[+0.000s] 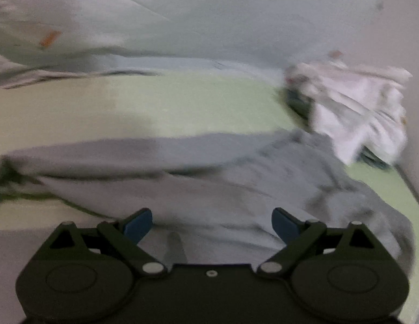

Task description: Fold clothes

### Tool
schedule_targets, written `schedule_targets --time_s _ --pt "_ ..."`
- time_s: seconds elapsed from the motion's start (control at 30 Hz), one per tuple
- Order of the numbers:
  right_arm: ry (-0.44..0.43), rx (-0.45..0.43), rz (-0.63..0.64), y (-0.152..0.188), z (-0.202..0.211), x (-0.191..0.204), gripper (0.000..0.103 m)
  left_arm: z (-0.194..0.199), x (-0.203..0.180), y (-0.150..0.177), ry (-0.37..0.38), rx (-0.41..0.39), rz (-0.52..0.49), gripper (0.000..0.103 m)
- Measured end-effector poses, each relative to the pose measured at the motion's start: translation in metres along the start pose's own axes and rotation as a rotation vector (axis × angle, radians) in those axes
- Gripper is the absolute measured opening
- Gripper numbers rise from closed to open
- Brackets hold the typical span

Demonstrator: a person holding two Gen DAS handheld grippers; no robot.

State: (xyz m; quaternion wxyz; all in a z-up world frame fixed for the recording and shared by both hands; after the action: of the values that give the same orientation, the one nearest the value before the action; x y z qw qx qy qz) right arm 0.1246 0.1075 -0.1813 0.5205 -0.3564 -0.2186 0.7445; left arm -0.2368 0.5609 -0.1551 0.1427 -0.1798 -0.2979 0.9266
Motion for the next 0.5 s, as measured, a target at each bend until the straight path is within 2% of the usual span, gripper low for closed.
schedule_targets --time_s 0.03,0.1,0.17,0.33,0.4,0.5 --pt "-0.029 -0.014 0.016 -0.004 0.002 0.01 0.096 -0.003 -0.011 0.003 0.022 0.02 -0.037 0.054" --pt "-0.093 -0.033 0.039 -0.012 0.005 0.03 0.096 -0.012 -0.032 0.007 0.058 0.054 -0.108 0.067" --pt "-0.161 -0.045 0.066 -0.017 0.007 0.053 0.096 -0.022 -0.05 0.01 0.076 0.083 -0.156 0.069" --pt "-0.297 -0.086 0.161 -0.029 0.017 0.103 0.096 -0.036 -0.079 0.012 0.147 0.141 -0.163 0.072" --pt "-0.356 -0.092 0.199 -0.033 0.018 0.12 0.095 -0.038 -0.089 0.014 0.157 0.149 -0.195 0.074" --pt "-0.429 -0.09 0.302 -0.037 0.015 0.147 0.086 -0.044 -0.101 0.016 0.152 0.167 -0.245 0.074"
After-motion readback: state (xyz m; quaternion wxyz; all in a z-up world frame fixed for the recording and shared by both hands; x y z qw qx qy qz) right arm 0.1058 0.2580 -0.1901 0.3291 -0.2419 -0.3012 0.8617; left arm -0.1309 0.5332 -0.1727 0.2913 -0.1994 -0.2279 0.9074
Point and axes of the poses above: each gripper's, at about its wrist camera, not at the fingertips, and z roughly against the way its jaws point, x to its left, y to its underside, the point moved 6 cm from there along -z, roughly the way its jaws point, and after that the axes turned 9 degrees about y, right-handed, at the moved point
